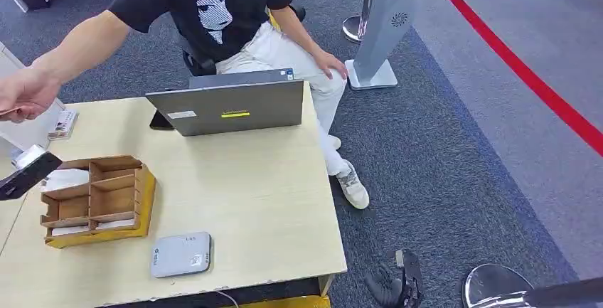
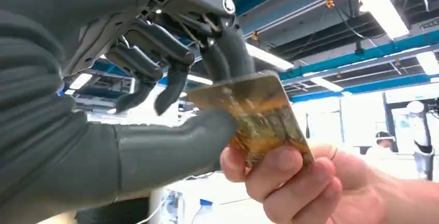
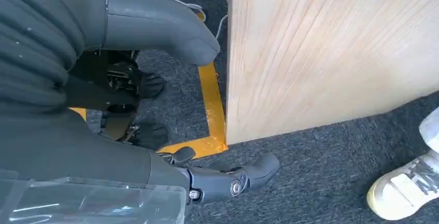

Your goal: Pass the card to the sensor for recognition and then transmit it.

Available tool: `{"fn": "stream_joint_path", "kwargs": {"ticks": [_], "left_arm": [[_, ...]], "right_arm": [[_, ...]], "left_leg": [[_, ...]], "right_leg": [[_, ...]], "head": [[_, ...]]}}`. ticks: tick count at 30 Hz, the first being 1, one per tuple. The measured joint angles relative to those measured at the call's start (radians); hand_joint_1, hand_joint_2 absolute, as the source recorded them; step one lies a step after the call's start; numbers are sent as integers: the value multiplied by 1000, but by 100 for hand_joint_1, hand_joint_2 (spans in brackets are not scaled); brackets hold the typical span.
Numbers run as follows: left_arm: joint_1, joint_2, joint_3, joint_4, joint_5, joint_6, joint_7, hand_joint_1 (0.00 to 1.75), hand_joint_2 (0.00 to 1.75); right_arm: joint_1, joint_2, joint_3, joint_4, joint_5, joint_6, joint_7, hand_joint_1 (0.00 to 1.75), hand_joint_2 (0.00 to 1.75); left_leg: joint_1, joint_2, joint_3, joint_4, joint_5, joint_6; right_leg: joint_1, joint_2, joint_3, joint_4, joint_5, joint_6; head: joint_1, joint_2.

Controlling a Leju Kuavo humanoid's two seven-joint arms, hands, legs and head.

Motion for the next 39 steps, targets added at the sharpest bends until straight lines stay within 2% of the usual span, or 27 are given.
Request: {"fn": "stream_joint_path", "kwargs": {"ticks": [4,6,8,12,14,16,17,19,20,22,23,25,27,29,33,35,39], "left_arm": [[65,-2,3,-17,26,57,-1,0,175],[122,-12,22,-55,77,118,-19,0,175],[181,-32,48,-96,121,159,-37,0,175],[290,-86,110,-182,265,171,-87,0,175],[351,-136,145,-238,470,138,-158,0,175],[430,-190,176,-292,622,115,-216,0,175],[473,-254,211,-337,720,93,-251,0,175],[551,-341,288,-386,796,47,-288,0,175],[579,-402,336,-402,826,-10,-303,0,175],[612,-495,447,-413,868,-143,-303,0,175],[616,-533,496,-413,877,-203,-290,0,175],[619,-617,603,-412,882,-275,-242,0,175],[623,-690,707,-393,898,-304,-168,0,175],[644,-740,780,-331,950,-311,-91,0,175],[688,-813,819,-129,1071,-272,28,0,175],[701,-838,819,-36,1072,-254,69,0,175],[720,-866,818,84,1015,-228,150,0,175]], "right_arm": [[2,-2,2,0,-16,-2,0,0,175],[5,-3,2,0,-18,-5,-2,0,175],[10,-4,2,0,-20,-8,-3,0,175],[20,-4,1,-1,-33,-18,-8,0,175],[27,-4,-4,-6,-37,-27,-14,0,175],[43,-4,-11,-18,-47,-34,-19,0,175],[53,-4,-21,-29,-48,-39,-15,0,175],[77,-4,-38,-52,-46,-42,-1,0,175],[88,-4,-50,-63,-40,-42,2,0,175],[101,-3,-69,-77,-24,-39,6,0,175],[105,-3,-78,-81,-20,-34,6,0,175],[111,0,-93,-91,-10,-31,6,0,175],[120,5,-112,-111,0,-23,12,0,175],[125,9,-124,-121,8,-10,18,0,175],[117,12,-129,-121,26,18,6,0,175],[111,13,-129,-118,23,23,-1,0,175],[105,13,-129,-113,3,43,-8,0,175]], "left_leg": [[0,1,0,0,0,0],[0,1,0,0,-1,0],[0,1,0,0,-1,0],[0,1,0,0,-1,0],[-1,1,0,0,-2,1],[-1,3,0,0,-3,1],[-1,3,0,0,-4,1],[-2,3,0,0,-4,1],[-2,2,0,0,-5,1],[-1,1,0,0,-5,2],[-2,1,0,0,-5,2],[-1,1,0,0,-5,2],[-2,2,1,0,-6,2],[-2,2,2,-1,-7,2],[-1,1,2,-1,-7,2],[-1,1,2,-1,-7,2],[-2,1,2,-1,-7,3]], "right_leg": [[0,1,0,0,0,0],[0,1,0,0,0,0],[0,1,0,0,0,0],[0,0,0,-1,-1,0],[-1,1,0,-1,-1,1],[-1,2,0,-1,-1,1],[-1,3,0,-2,-1,1],[-1,2,0,-2,-2,2],[-1,2,1,-3,-3,3],[-1,1,1,-3,-3,4],[-1,0,1,-3,-3,4],[-1,1,2,-3,-3,4],[-1,1,2,-3,-3,4],[-1,2,3,-3,-3,4],[-1,1,3,-3,-4,5],[-1,0,3,-3,-4,5],[-1,0,4,-3,-4,5]], "head": [[0,0],[0,0],[0,0],[0,0],[-1,0],[-2,0],[0,0],[-1,0],[0,0],[0,0],[0,0],[0,0],[0,0],[0,0],[-1,0],[0,0],[0,0]]}}
